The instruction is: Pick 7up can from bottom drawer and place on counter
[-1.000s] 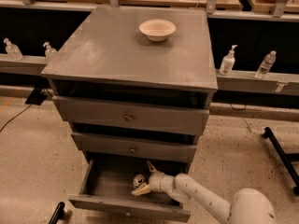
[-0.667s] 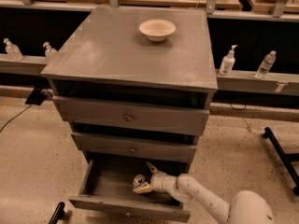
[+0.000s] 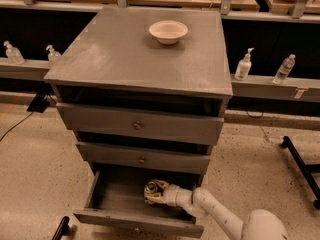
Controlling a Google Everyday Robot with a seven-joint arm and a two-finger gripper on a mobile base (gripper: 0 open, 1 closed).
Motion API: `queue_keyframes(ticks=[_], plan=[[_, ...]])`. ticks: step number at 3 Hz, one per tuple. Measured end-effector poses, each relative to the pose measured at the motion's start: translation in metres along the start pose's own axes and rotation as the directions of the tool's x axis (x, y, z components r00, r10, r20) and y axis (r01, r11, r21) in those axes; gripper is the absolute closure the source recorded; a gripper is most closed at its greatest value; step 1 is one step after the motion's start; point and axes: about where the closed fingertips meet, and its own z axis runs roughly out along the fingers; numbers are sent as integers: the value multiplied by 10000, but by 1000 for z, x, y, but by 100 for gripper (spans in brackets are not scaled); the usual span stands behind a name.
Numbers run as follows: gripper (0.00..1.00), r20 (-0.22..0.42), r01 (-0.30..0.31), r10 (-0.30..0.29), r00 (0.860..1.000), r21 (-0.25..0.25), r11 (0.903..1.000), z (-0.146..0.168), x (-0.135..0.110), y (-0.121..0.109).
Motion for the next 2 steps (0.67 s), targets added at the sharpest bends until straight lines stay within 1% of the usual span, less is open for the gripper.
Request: queue_keyframes(ticks=[1,2], plan=[[83,544,141,-133,9984,-145,9998,-4,-9,2],[100,1793,358,-239,9835,-637,9973,-37,-52,10]])
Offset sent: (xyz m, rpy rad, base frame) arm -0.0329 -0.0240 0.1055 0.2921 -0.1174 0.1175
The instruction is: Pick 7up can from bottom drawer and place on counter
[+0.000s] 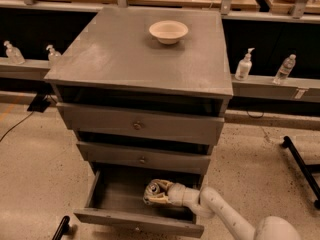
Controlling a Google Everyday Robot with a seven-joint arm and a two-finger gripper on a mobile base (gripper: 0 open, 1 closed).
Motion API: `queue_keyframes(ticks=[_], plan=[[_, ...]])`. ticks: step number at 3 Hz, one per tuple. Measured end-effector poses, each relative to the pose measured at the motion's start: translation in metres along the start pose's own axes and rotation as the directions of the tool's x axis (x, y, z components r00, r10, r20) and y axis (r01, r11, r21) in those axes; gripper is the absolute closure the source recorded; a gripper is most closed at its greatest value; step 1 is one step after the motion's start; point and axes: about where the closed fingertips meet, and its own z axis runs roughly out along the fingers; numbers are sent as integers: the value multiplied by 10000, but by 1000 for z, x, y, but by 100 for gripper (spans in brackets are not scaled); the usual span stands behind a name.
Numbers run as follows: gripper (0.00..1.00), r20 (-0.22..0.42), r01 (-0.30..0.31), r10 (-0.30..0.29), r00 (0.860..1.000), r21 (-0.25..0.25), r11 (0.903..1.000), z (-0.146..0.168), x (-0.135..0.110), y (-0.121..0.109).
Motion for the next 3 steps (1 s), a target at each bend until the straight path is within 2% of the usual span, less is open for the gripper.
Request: queue_keyframes(ticks=[1,2,3], plan=[[100,245,555,-539,9982,-716,9959,-28,-32,10],[100,313,1216,-1179,9925,-1795,9762,-69,-65,28],[100,827,2248,-2107,9741,-2471,9426,-110,-112,44]])
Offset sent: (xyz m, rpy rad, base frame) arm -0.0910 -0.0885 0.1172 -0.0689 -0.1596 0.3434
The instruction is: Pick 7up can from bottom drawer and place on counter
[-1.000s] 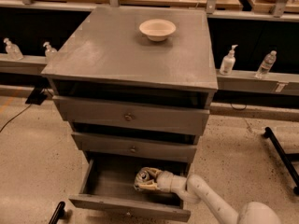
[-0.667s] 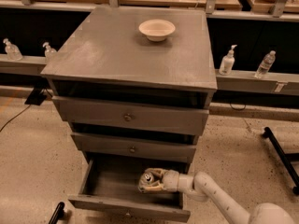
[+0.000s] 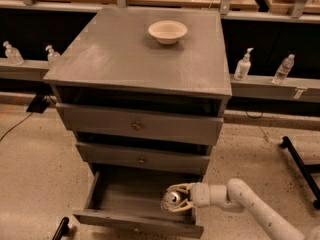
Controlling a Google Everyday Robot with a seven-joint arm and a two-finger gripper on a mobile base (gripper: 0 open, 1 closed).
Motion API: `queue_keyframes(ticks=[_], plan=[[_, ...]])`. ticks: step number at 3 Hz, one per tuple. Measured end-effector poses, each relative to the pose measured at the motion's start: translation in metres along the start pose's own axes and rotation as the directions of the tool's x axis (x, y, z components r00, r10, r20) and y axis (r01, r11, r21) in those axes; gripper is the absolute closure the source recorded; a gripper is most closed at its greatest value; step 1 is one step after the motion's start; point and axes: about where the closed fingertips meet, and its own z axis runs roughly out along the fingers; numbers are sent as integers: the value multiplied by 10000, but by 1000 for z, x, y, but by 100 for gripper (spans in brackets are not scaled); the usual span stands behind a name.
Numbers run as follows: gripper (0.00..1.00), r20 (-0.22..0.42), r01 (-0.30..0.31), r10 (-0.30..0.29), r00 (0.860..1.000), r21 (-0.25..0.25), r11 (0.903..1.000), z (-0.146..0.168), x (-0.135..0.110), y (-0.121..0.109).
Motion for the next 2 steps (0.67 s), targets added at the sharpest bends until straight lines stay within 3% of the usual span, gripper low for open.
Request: queue_keyframes(ticks=[1,2], plan=[[100,539,526,-559,9970,613,9967,-29,-49,3],[100,782,247,-349,9963,1274,9915,-61,-104,-8]])
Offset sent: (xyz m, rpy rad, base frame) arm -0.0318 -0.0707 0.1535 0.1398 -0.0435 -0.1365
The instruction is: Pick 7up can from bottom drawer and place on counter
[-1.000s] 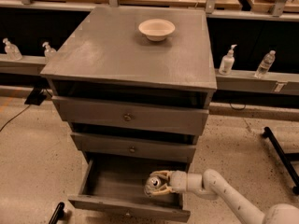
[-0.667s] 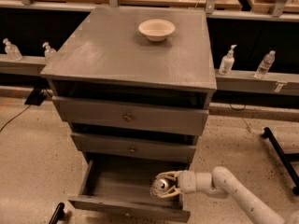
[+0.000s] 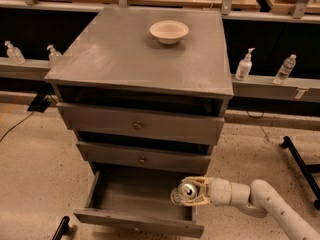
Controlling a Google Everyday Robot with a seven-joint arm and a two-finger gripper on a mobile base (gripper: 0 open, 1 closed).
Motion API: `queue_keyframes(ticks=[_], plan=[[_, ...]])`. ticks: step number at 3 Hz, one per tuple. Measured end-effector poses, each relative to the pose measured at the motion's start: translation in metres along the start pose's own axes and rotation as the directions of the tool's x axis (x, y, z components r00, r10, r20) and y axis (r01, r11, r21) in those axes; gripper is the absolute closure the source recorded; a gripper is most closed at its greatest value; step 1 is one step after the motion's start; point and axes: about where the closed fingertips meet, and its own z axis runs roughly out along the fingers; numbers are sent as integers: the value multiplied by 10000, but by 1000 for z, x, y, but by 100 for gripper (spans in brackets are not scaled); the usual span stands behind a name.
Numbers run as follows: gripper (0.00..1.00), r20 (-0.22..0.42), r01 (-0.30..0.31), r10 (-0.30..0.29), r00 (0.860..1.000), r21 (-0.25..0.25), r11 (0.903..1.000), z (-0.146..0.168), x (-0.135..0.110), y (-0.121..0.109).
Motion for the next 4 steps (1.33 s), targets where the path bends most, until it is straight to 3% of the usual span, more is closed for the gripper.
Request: queue_keyframes(ticks=[1,2,4], plan=[[100,-71,-851,856,9963,516,9950,-15,-28,-20],[100,-1112,-1211,1244,9860,365,9920,-21,-50,-34],[100,-1264,-1040,1068,9862,281,9942,-20,-71,-47]])
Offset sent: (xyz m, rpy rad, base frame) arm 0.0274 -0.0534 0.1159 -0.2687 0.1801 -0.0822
